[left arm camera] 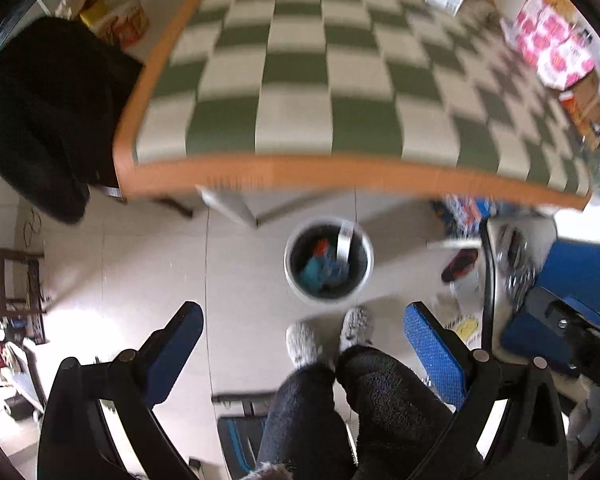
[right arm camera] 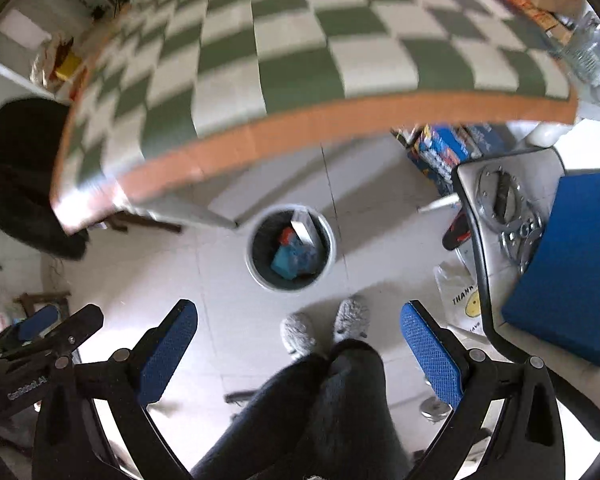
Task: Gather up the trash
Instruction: 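Raise both open tools from the bin back toward the table, then grasp the open white paper box with the left tool while the right tool grasps the red snack packet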
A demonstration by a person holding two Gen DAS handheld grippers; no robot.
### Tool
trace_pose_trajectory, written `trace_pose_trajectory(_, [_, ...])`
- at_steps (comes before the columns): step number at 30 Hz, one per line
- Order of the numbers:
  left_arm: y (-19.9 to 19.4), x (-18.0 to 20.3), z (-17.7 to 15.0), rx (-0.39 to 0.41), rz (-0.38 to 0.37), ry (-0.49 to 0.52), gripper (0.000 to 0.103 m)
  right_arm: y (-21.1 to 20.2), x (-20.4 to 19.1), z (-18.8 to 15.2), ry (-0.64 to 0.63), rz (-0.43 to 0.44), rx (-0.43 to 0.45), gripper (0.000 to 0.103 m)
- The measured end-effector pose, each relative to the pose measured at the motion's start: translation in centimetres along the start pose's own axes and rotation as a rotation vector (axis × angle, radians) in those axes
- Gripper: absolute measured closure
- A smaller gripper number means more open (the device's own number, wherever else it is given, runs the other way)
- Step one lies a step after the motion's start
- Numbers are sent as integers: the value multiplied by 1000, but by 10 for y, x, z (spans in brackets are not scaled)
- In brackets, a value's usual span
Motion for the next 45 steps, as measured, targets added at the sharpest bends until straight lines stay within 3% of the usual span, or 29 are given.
trace_pose_trajectory(5, [-34,4,79,119,45,21,0,-53,-5,67,85,46,68,1])
trace_pose_trajectory(13, [-42,34,224,201,97,52,0,-88,18,232,149,57,165,1])
trace_pose_trajectory(21, [-2,97,413,130,52,78,0,-42,46,462,159,-6,155,1])
trace_pose_trajectory(28, [75,151,549,8,-3,189,0,20,50,595,140,-39,72,1])
trace_pose_trajectory(33, [132,173,598,-111,-18,274,0,57,47,649,140,-59,34,1])
trace_pose_trajectory(40, [172,186,613,-194,-60,287,2,101,41,701,139,-126,26,1])
trace_pose_trajectory(42, [176,186,610,-191,-60,280,9,108,41,708,151,-147,33,1])
trace_pose_trajectory(43, [177,186,609,-189,-69,272,21,113,43,711,173,-153,38,1])
trace_pose_trajectory(44, [177,184,607,-186,-74,261,26,115,44,713,192,-152,44,3])
trace_pose_trajectory(45, [176,182,605,-179,-70,251,26,116,46,715,214,-157,55,12])
Point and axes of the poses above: each gripper's, at about its wrist camera, not at the fingertips, and y roughly the way its jaws point, x to its right, z to its top, the point moved 7 cm from there along y, roughly the way its jaws point, and after that the axes turned 13 degrees about y, right-handed, at the moved point
